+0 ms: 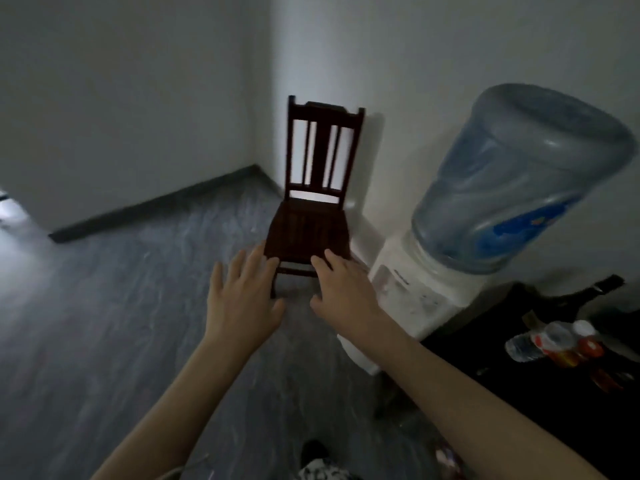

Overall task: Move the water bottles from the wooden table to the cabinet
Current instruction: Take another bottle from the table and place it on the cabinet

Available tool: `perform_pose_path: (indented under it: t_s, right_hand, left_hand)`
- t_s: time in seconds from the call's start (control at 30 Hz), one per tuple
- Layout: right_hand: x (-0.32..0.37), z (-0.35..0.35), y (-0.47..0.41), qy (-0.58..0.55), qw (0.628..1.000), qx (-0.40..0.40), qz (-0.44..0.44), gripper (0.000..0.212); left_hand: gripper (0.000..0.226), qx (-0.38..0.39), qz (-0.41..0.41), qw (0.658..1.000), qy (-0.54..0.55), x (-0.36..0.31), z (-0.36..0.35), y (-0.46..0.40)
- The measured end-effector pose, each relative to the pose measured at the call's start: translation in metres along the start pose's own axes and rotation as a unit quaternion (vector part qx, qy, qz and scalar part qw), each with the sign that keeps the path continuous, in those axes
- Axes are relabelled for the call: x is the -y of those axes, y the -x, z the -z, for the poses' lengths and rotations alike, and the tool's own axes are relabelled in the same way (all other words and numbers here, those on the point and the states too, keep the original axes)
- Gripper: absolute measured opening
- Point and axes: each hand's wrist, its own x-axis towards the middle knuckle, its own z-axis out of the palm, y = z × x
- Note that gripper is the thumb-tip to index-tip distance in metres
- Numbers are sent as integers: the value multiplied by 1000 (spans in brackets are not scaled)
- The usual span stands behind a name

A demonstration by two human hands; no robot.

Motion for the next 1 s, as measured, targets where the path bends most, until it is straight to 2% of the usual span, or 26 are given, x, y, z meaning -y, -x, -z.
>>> perform_pose_path:
  t_s: [0.2, 0.4, 0.57, 0.73, 0.93, 1.0]
  right_hand:
    - [89, -4, -49, 48, 983, 48, 171, 72]
    - [185, -21, -74, 44, 934, 94, 342, 70]
    - [276, -47, -48, 33, 869, 123, 477, 62]
    - [350, -67, 6, 58, 785, 150, 598, 67]
    - [430, -69, 66, 61, 713, 102, 691, 74]
    - [462, -66, 82, 51, 701, 87, 706, 76]
  left_hand:
    - [70, -13, 172, 985, -30, 75, 13, 35]
    - [70, -21, 361, 932, -37, 114, 16, 93]
    - [70, -4, 519, 853, -44, 124, 14, 174]
    - [70, -32, 662, 746, -71, 140, 33, 251]
    - [73, -62, 767, 634, -82, 169, 60, 332]
    - [72, -84, 788, 604, -86, 182, 71, 360]
